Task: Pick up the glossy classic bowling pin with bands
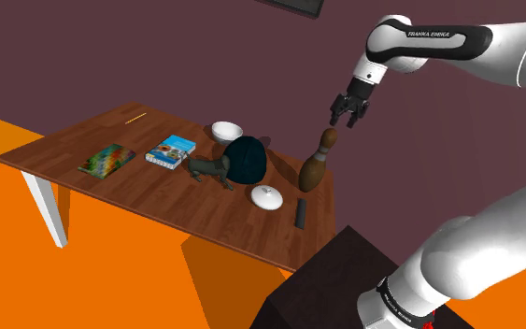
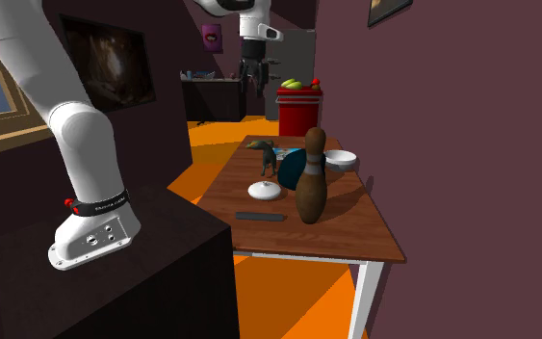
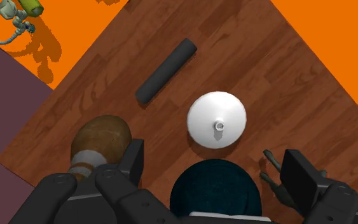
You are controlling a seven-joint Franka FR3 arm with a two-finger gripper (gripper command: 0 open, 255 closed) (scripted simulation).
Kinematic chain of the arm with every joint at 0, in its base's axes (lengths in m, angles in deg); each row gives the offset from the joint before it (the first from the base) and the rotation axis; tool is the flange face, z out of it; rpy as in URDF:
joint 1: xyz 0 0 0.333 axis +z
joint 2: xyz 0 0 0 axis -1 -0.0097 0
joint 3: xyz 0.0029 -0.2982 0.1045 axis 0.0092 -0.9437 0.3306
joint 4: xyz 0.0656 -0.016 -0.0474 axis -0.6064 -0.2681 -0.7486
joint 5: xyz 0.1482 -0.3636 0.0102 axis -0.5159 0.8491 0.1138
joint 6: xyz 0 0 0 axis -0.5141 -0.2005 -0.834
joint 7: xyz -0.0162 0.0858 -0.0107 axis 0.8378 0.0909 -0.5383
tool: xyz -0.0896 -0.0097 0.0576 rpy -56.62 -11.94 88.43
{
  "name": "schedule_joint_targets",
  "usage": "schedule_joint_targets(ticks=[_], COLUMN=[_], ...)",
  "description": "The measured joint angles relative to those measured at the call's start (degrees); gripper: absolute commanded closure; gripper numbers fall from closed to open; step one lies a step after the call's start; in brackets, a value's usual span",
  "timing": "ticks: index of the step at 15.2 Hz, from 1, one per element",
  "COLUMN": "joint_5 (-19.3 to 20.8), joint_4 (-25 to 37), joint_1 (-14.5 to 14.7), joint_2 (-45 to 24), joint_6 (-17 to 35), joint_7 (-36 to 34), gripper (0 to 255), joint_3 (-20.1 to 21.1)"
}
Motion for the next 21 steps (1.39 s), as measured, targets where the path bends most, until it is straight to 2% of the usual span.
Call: schedule_joint_targets(ticks=[7, 14, 17, 21], joint_5=[-3.48, -8.10, -10.19, -10.93], joint_4=[12.83, 28.74, 38.09, 39.25], joint_1=[-2.68, -8.18, -11.54, -12.55], joint_2=[-15.83, -32.40, -40.39, -43.23], joint_6=[-1.02, -4.79, -7.80, -6.68], joint_7=[6.36, 12.12, 13.83, 14.53], gripper=[0, 0, 0, 0], joint_3=[-4.40, -6.69, -6.84, -6.69])
